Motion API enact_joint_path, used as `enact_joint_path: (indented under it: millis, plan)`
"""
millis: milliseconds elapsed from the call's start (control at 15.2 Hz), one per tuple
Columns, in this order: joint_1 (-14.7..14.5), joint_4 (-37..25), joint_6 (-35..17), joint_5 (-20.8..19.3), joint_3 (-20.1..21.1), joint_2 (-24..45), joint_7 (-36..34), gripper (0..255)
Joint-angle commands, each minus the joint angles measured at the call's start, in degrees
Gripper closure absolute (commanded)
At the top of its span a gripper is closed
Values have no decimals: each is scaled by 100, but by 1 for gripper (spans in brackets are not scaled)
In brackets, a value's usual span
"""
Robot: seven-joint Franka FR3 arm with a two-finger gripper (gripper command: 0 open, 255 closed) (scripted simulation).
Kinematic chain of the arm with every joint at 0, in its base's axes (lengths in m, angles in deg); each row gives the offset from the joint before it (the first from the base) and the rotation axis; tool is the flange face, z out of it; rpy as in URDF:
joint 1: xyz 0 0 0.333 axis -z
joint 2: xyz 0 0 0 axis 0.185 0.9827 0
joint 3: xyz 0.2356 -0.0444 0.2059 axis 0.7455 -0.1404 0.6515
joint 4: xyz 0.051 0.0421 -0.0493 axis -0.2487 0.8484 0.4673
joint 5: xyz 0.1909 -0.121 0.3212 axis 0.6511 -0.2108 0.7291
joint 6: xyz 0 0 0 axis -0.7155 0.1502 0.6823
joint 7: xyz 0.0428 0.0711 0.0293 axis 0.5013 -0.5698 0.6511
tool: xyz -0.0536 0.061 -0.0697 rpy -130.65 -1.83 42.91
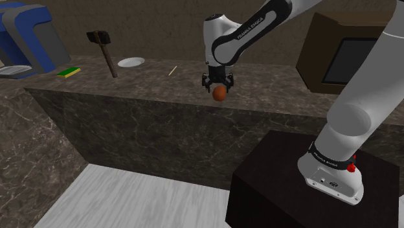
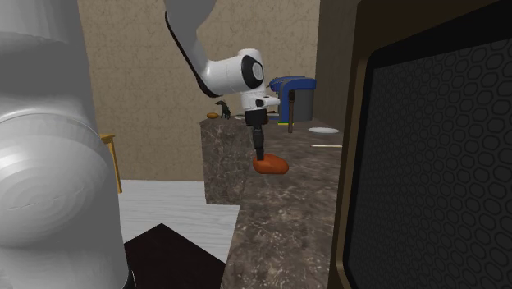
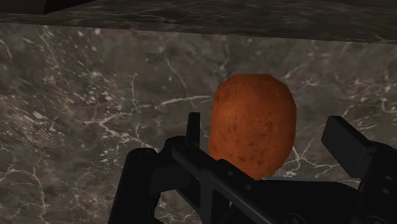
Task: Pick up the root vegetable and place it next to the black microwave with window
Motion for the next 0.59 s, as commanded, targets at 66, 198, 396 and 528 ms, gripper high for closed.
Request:
enact_joint_path:
  millis: [66,198,396,528]
  plan:
    - [13,72,-187,-86,-14,123,-59,0]
    - [13,72,-187,-86,-14,123,-59,0]
    - [13,72,-187,-86,-14,123,-59,0]
    - [13,72,-186,-86,-14,123,-59,0]
